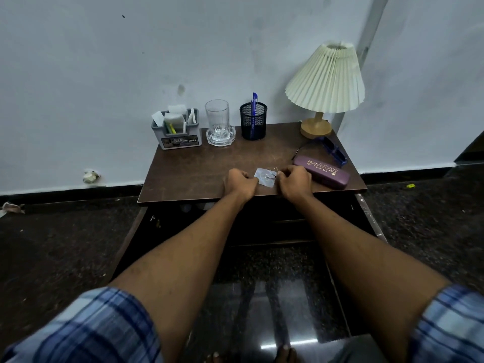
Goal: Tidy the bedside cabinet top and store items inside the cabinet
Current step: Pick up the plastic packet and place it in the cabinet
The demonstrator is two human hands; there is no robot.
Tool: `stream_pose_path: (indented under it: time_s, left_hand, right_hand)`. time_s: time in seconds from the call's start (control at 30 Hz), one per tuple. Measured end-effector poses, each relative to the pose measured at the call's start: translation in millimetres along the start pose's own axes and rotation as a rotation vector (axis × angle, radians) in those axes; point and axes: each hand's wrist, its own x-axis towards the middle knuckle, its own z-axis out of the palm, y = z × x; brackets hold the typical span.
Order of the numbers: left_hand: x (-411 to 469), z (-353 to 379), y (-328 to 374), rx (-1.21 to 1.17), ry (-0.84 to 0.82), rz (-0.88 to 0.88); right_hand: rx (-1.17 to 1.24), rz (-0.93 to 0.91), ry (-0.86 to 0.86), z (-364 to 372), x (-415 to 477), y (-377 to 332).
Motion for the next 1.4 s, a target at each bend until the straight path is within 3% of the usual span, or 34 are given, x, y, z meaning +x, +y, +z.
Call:
stream_pose_path:
  time_s: [0.37,0.63,0.8,1.1,1.23,1.4]
  left_hand:
    - [1.0,20.5,-1.4,0.004,0.095,-0.018]
    - [-1.7,20.1,-1.6,-0.192,0.087,-0.064]
    - [-6.6,8.4,-4.3,-0.446,0.029,-0.110]
    - [-45.0,-10.2,-37.2,-0.744,-0.072,-0.216]
    - [-65.8,-13.3,-67.1,-0.745,-0.092,-0.278]
    - [-80.3,-15.0,-113.2,-0.684,-0.162,-0.361]
  right_hand:
    - [-0.070,-0.011,-0.010,8.8,4.2,2.3]
    - [-0.058,-0.029,-0.081,5.5,5.6,2.3]
    - [0.055,-0.013,-0.145,1.8,2.3,0.9]
    - [0.539,0.053,-0.241,-6.8,-49.3,2.6]
    - [0.542,0.097,-0.370,-3.3,-76.1,17.8]
    - [0.511,0.284,-0.486,14.5,-92.3,36.5]
